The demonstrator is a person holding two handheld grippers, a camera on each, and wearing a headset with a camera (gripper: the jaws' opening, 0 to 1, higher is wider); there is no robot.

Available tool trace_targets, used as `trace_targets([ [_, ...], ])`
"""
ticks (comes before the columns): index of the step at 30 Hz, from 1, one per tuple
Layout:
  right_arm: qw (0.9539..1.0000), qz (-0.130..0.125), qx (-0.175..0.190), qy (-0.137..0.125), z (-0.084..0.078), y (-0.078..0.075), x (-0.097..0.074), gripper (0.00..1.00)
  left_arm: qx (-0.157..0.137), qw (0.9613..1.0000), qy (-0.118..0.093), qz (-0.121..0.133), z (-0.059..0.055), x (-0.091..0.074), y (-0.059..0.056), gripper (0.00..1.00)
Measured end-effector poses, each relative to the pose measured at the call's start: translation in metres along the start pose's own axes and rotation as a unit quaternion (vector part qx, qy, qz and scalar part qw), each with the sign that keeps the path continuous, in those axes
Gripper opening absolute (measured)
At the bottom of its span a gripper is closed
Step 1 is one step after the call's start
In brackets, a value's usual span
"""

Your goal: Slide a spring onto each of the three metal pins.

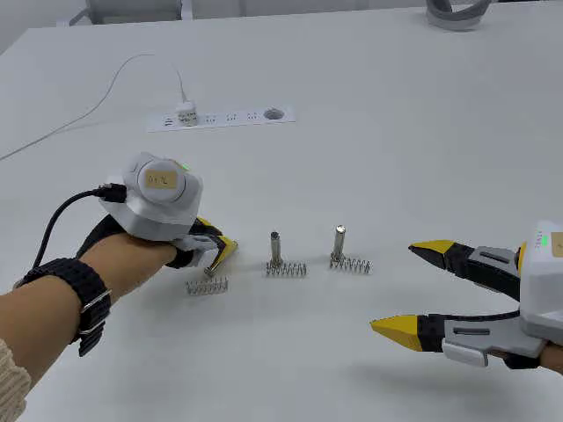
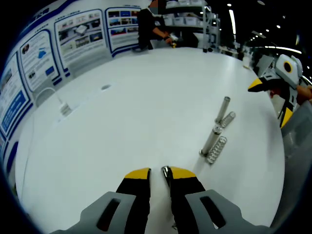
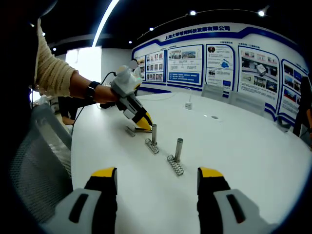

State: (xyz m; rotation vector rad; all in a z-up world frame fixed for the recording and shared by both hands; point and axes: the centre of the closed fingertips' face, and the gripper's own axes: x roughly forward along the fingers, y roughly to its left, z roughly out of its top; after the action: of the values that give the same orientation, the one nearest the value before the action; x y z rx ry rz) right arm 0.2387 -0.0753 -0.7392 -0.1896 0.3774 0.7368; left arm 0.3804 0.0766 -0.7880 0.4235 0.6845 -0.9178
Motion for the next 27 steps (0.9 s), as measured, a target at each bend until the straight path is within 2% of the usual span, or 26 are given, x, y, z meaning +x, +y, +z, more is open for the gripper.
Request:
trace_targets([
  [11,1.0000,-0.004,0.001,-0.001,0.0000,-0.0009,-0.0008,0.68,-0.001,0.9995,0.030,-0.003,-0.0042,0.0056,-0.0043,0.11],
  [27,1.0000,-0.005,0.004,0.001,-0.0019,-0.0013,-0.0005,0.68,-0.002,0.9983,0.058,0.006,-0.0081,0.0096,-0.0044,0.09],
])
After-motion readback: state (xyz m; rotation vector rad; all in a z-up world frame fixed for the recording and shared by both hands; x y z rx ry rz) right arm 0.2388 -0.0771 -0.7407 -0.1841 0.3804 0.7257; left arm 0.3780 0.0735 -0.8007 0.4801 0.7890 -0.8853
